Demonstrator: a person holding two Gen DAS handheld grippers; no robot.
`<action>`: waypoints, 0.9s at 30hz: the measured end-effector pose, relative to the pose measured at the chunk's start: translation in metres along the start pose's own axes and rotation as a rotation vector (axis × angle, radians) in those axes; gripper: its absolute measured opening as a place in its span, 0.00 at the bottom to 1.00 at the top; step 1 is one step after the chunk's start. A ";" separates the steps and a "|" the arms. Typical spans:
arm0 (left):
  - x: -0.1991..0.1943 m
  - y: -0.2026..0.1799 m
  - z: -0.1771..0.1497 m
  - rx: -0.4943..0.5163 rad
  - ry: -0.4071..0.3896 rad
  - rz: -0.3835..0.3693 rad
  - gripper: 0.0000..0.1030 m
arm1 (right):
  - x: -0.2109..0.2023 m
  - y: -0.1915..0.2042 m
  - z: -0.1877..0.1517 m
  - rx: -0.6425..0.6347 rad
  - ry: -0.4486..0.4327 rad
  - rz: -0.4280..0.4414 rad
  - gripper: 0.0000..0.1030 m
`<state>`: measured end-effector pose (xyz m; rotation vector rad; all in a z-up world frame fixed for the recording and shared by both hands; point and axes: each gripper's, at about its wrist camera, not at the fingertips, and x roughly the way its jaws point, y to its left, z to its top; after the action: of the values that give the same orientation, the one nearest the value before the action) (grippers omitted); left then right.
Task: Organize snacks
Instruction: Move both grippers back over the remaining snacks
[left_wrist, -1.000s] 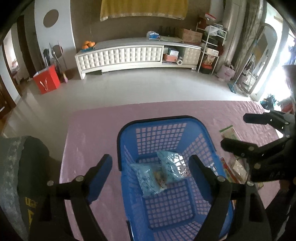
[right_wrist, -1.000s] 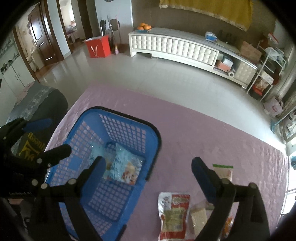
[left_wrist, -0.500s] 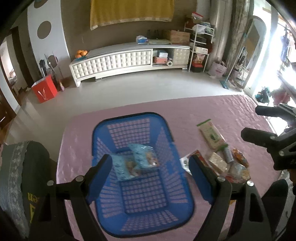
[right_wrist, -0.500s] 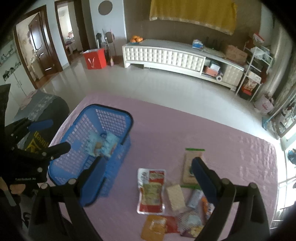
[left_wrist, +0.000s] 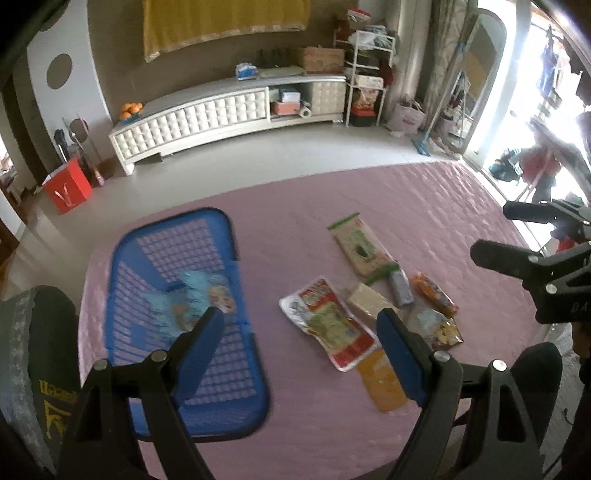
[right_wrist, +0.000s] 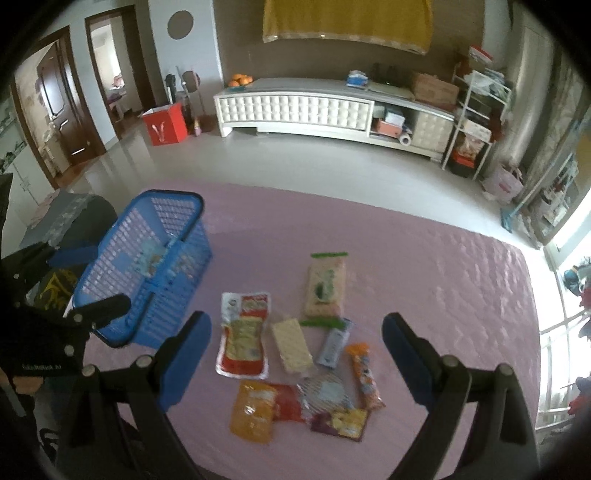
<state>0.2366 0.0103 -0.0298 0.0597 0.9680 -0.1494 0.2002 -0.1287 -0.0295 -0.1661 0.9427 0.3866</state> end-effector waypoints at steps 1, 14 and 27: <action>0.004 -0.006 -0.002 -0.001 0.009 -0.005 0.80 | 0.000 -0.004 -0.004 0.006 0.004 -0.002 0.93; 0.068 -0.044 -0.024 -0.149 0.188 -0.050 0.80 | 0.038 -0.045 -0.050 0.053 0.113 0.029 0.93; 0.145 -0.054 -0.028 -0.171 0.340 0.029 0.80 | 0.103 -0.069 -0.071 0.141 0.242 0.092 0.93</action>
<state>0.2858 -0.0538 -0.1642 -0.0608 1.3153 -0.0290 0.2279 -0.1880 -0.1565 -0.0409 1.2159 0.3892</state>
